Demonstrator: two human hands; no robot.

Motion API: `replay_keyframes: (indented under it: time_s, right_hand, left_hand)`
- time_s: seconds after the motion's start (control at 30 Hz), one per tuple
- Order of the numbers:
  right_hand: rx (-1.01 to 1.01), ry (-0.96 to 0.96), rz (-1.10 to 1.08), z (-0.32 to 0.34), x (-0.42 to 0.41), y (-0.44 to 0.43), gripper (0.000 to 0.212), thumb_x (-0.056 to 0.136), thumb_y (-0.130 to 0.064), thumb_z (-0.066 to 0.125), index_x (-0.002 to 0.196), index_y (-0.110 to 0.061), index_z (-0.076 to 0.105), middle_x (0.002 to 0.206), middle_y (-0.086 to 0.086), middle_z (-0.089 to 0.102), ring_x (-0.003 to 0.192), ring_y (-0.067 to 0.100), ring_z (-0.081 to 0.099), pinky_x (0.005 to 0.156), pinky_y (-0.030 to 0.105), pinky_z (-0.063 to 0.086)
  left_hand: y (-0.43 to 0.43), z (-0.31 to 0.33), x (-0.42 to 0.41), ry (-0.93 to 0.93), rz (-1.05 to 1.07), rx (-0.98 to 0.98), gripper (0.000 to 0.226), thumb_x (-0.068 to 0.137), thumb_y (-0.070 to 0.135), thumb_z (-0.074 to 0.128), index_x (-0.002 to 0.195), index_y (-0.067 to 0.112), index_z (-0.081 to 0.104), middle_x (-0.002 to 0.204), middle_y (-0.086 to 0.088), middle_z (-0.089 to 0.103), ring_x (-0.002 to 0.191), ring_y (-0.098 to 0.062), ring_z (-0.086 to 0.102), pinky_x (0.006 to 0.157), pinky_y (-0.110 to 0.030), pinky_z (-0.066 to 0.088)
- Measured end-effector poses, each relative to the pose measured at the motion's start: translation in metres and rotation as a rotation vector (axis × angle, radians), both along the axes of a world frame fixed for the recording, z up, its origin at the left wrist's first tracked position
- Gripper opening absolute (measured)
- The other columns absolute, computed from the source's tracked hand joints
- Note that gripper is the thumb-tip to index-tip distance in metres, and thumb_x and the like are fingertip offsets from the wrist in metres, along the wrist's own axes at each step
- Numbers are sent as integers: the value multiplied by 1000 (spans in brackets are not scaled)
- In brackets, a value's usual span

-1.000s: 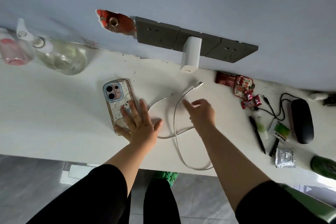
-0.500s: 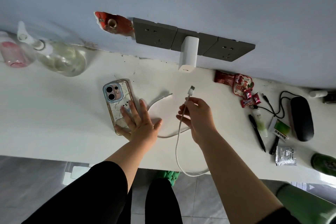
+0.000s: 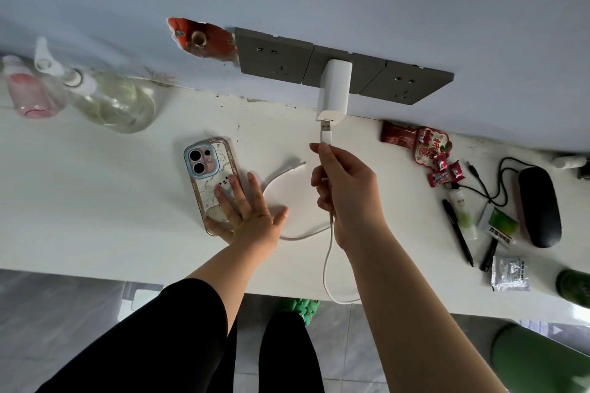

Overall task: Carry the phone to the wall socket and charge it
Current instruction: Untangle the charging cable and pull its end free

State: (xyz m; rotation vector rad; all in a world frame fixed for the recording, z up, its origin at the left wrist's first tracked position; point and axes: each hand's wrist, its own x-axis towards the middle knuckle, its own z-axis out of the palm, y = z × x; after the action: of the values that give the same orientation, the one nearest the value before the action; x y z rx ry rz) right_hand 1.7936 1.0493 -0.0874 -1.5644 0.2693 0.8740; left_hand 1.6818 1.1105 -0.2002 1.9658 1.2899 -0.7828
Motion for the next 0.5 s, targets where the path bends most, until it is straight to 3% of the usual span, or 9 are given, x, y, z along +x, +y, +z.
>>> replay_keyframes:
  time_s: [0.13,0.3,0.5]
  right_hand:
    - [8,-11,1,2,1,0,17,93,-25,60,93,-16,75,50,-3,54,42,10,33,37,19,26]
    - [19,-14,-16,4,-1,1,16,93,-25,61,91,-18,75,50,-3,54,43,11,34,37,19,26]
    - [15,9,-26,7,2,1,17,92,-26,61,89,-20,76,52,-2,55,44,11,34,39,19,27]
  left_hand:
    - [0,0,0,-6,19,-8,93,83,70,29,115,39,-52,137,4,-56,134,-31,-42,103,-70,-15]
    - [1,1,-1,-3,21,-28,93,83,70,30,113,40,-53,115,10,-67,133,-29,-44,102,-70,-17]
    - [0,0,0,-3,8,-28,92,83,70,29,116,40,-51,112,12,-69,132,-29,-44,102,-70,-17]
